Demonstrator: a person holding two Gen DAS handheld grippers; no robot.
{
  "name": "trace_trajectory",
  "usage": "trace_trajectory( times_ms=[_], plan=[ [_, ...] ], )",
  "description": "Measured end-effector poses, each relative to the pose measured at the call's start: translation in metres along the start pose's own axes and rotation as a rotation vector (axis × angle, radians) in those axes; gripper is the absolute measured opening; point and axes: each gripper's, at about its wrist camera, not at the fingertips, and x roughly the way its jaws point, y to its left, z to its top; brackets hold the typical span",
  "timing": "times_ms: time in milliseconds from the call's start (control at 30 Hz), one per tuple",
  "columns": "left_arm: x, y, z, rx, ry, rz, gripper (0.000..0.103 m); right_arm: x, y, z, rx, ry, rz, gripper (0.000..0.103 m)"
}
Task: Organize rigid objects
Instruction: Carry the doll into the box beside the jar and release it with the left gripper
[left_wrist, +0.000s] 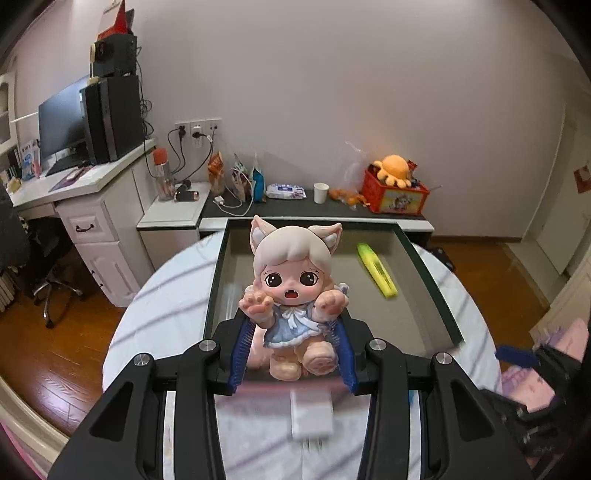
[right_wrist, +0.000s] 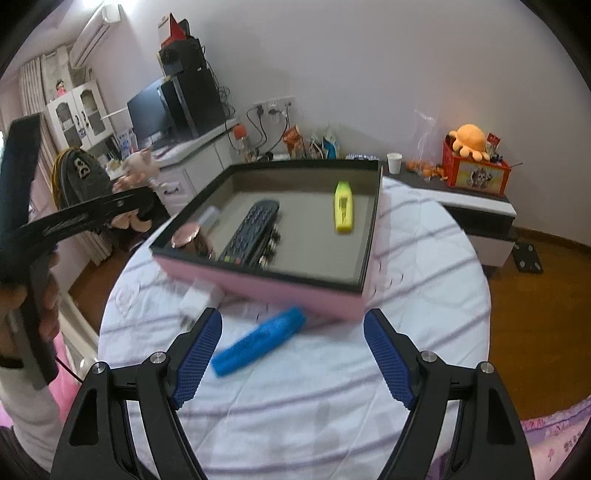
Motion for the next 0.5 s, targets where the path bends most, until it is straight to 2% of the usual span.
trace_trajectory(
  times_ms=[267, 500],
  plan=[
    [0.079, 0.011, 0.027, -0.001, 0.090, 0.024, 0.041, 0.030, -0.017, 0.017, 0.006, 0.016, 0.006, 0.081],
    [0.131, 0.011, 0.018, 0.005, 0.192, 0.056, 0.040, 0.051, -0.027, 0.020, 0.011, 0.047, 0.016, 0.081]
  ],
)
